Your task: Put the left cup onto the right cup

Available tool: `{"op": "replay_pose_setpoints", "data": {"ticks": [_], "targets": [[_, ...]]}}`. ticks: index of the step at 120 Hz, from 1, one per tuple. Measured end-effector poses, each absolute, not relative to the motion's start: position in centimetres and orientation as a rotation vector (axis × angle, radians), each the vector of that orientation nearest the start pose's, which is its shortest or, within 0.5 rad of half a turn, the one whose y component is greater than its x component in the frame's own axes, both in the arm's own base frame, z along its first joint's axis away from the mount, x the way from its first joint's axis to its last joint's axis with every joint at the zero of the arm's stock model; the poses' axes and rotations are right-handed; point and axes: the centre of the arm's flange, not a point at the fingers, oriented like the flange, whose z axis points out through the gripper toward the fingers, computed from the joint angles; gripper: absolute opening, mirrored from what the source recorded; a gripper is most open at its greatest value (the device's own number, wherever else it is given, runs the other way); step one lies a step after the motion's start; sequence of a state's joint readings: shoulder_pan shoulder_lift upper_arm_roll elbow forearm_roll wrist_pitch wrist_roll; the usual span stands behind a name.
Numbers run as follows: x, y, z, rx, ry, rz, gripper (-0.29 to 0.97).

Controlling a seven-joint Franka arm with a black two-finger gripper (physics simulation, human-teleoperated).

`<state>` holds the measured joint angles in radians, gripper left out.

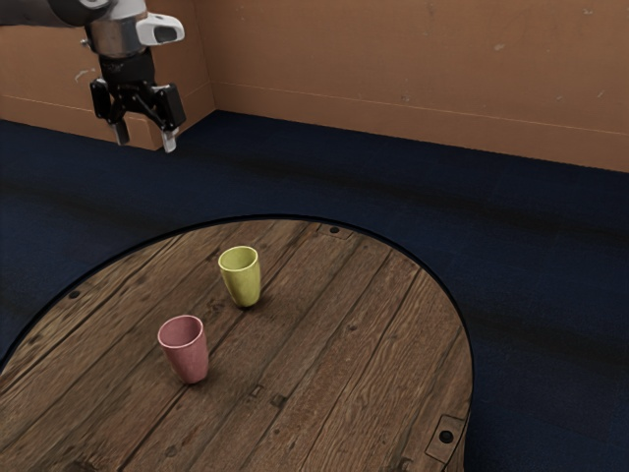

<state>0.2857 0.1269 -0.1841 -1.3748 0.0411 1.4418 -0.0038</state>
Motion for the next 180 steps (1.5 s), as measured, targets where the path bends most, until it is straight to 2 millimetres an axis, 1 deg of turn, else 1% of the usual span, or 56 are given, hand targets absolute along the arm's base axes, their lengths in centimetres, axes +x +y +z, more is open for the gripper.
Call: {"op": "replay_pose_setpoints", "data": {"ticks": [19,33,66,83,91,98,103,120,131,142,161,167,174,180], "targets": [[57.5,7.0,63.2,-3.121,-0.18,0.109,0.68],[57.6,6.9,61.2,-3.117,-0.18,0.166,0.68],[58.1,6.8,52.9,-3.102,-0.182,0.297,0.68],[58.4,6.7,49.3,-3.102,-0.19,0.331,0.68],[58.8,6.7,47.8,-3.106,-0.194,0.339,0.68],[59.4,6.8,46.9,-3.111,-0.198,0.339,0.68],[60.2,7.0,46.5,-3.115,-0.201,0.327,0.68],[64.1,7.8,46.1,-3.13,-0.207,0.253,0.68],[66.0,7.6,45.4,-3.128,-0.19,0.238,0.68],[68.1,7.1,45.4,-3.13,-0.172,0.208,0.68],[70.4,6.2,45.4,-3.125,-0.143,0.173,0.68],[70.8,6.1,44.8,-3.123,-0.139,0.182,0.68],[71.1,6.0,43.5,-3.121,-0.138,0.211,0.68],[71.2,6.0,42.7,-3.119,-0.138,0.229,0.68]]}}
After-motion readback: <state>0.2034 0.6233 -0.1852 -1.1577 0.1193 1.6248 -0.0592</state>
